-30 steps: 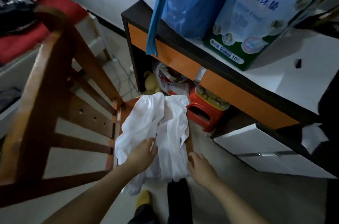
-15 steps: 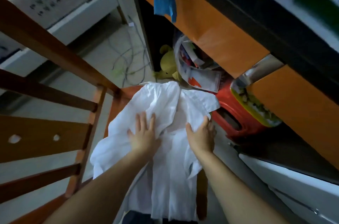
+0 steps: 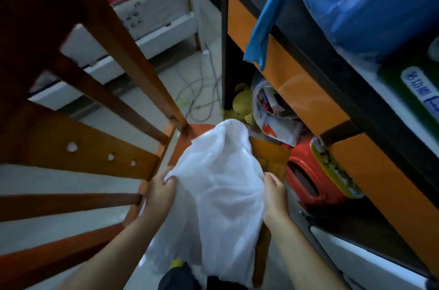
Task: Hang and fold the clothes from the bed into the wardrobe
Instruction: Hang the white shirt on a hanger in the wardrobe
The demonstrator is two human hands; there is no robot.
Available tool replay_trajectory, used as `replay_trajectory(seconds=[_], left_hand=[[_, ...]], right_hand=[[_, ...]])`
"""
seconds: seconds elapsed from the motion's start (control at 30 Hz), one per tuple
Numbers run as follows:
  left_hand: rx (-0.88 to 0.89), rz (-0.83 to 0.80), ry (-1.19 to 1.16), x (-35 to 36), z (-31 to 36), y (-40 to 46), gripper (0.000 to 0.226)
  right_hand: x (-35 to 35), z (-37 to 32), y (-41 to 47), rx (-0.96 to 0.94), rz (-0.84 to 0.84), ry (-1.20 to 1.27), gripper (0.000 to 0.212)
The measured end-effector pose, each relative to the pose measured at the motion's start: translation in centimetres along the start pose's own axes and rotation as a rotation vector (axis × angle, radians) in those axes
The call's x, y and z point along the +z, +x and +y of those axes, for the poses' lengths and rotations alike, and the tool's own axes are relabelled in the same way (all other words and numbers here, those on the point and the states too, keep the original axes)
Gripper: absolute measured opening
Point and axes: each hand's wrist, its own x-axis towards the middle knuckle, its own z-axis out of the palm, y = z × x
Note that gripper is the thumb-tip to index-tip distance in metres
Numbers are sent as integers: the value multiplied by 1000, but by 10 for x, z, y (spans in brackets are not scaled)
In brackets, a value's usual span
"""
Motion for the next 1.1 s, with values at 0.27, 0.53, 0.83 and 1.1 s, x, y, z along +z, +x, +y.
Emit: replay_trajectory(seconds=[0.27,0.53,0.83,1.1], left_hand=[[-67,106,-371,-109,44,-109,25],[292,33,-445,-196,61,-248,27],[246,139,-98,-308,-40,-378,20],[32,-143,-902,-449,-121,-490,44]], right_hand=[[-11,-92,-108,-123,-202,67,40],[-7,-168,-269,-207,-1083,232,18],[53,-135,-515,-457,-1320,113,20],[119,35,-699,-1397,-1401,-847,21]])
